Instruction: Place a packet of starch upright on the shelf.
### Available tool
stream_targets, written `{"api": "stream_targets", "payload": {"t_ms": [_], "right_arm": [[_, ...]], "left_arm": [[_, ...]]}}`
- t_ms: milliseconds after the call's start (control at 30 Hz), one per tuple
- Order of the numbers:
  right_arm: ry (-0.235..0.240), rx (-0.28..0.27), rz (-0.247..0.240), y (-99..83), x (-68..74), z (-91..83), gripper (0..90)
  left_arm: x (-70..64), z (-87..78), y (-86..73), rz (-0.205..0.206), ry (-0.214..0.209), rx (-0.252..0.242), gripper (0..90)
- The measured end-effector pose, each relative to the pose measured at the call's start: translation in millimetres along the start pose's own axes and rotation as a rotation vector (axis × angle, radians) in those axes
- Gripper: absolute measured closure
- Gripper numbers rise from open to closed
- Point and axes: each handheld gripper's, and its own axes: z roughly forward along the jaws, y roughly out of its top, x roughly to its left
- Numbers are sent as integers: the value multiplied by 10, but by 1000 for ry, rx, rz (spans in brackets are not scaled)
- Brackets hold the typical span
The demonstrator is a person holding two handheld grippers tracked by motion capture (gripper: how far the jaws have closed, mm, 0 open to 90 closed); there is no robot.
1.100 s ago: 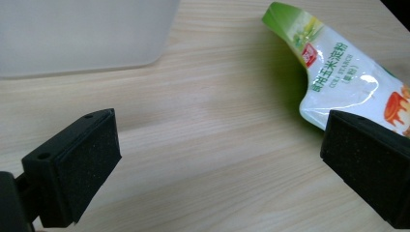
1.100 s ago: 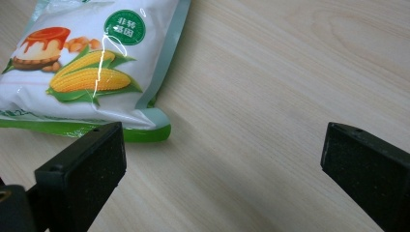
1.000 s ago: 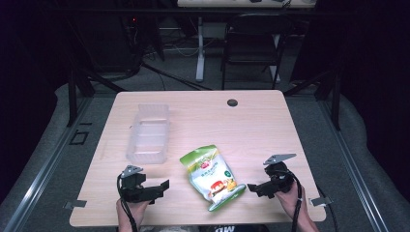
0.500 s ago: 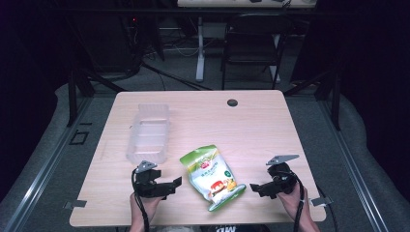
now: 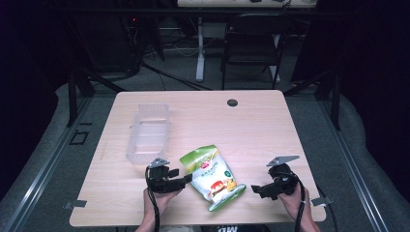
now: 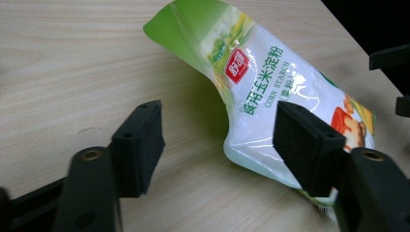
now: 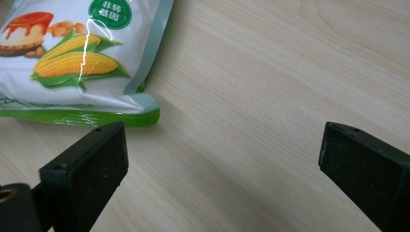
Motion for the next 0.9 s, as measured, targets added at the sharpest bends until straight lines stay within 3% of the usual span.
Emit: {"api": "stream_targets", "payload": {"t_ms": [33,67,100,133,267,333,467,533,600,900], "right_arm": [[0,0,0,0,0,0,31],[-6,0,3,-3,-6,12,32],[-10,1,0,-4,-11,15,32],[-12,7,2,-6,-8,13,31],[-22,-8,1,-5,7,1,31],[-13,1,6,-3,4,5,30],[-13,0,5,-15,0,10,29],[-13,2,6,-18,2,0,29],[-13,2,7,-18,5,-10,28],[-1,25,8,-41,-16,-22,26]], "left_arm": [[5,10,6,-1,-4,2,363],[33,35,13,-9,-40,-7,411],[33,35,13,-9,-40,-7,448],[47,82,24,-31,-65,1,453],[30,166,51,-22,-68,26,500],[43,210,52,-40,-79,28,529],[99,260,35,-63,-54,23,775],[131,278,9,-87,-86,11,808],[117,273,6,-82,-95,8,893],[59,235,12,-57,-85,12,900]]}}
